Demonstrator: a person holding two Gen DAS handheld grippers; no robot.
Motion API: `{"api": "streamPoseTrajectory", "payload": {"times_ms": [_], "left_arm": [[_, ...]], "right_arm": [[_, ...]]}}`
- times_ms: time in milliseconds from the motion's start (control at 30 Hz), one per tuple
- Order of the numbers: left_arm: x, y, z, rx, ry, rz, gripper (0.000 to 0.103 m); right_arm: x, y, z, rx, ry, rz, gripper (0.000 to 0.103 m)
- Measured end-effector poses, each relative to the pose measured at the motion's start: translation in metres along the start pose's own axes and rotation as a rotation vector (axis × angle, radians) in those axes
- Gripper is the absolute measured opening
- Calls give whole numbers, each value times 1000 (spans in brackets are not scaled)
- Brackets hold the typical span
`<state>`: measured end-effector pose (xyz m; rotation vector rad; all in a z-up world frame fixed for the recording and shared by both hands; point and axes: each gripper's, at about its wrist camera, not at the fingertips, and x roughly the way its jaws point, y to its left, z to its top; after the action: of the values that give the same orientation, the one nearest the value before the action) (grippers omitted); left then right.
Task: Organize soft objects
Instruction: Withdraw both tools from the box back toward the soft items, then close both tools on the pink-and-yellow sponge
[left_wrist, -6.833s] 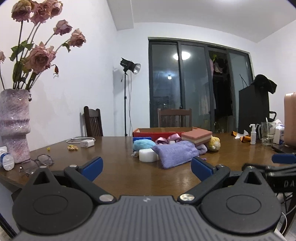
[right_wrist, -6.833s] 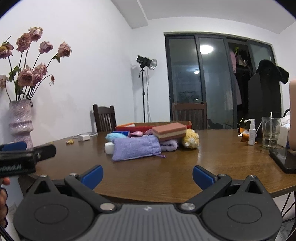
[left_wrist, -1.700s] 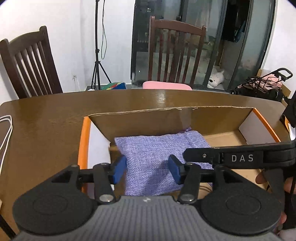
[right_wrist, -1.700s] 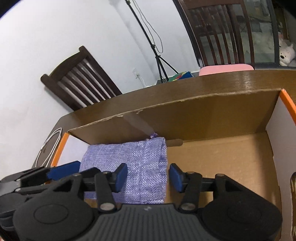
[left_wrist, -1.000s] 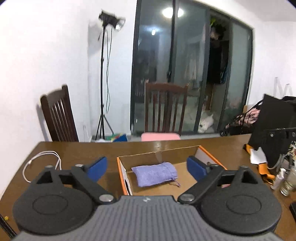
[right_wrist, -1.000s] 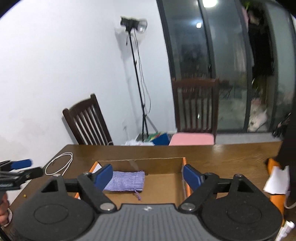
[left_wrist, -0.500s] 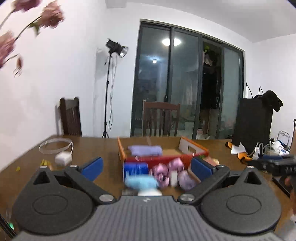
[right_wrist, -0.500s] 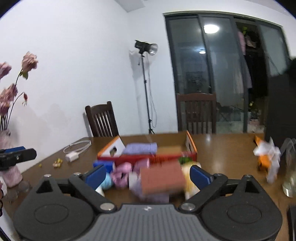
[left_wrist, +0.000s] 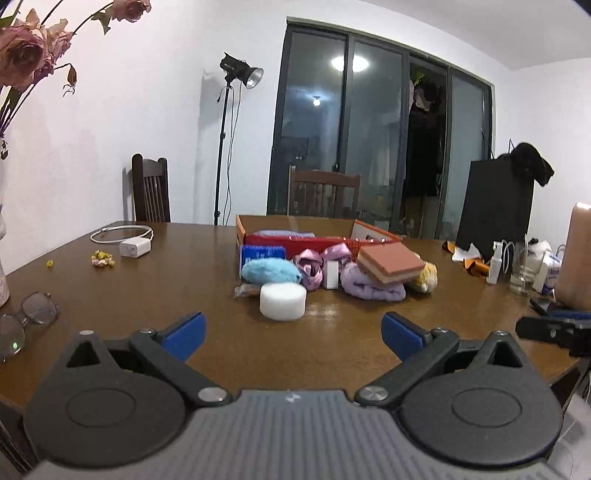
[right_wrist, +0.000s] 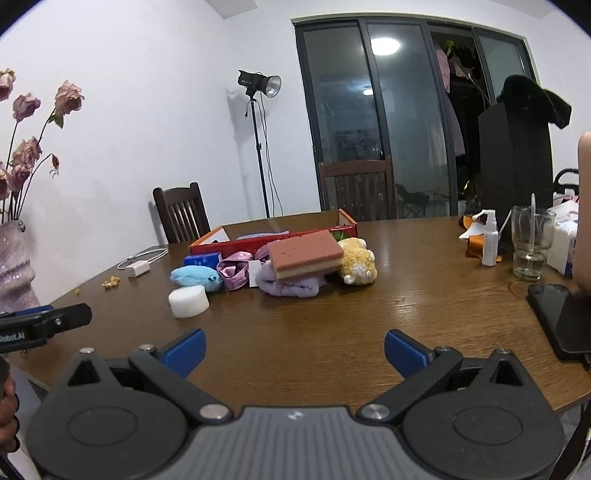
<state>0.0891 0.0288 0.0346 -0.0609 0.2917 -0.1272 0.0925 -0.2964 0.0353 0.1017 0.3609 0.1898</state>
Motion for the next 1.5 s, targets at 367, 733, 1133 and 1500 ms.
{"api": "streamPoseTrajectory", "payload": {"times_ms": [367,733,1133,1500], "left_arm": [[16,-8,0,11,26,-15,103],[114,-29,37,16,79,-129,102],[248,-43,71,-180,219,-343,67],[284,-49,65,-273,294,-404,34]], "right_arm": [[15,-1,5,-20,12,-15,103],[105,-21,43,-18,52,-3,94],[236,-51,102,91,86,67,61],[262,-65,99,202,168,105,35]]}}
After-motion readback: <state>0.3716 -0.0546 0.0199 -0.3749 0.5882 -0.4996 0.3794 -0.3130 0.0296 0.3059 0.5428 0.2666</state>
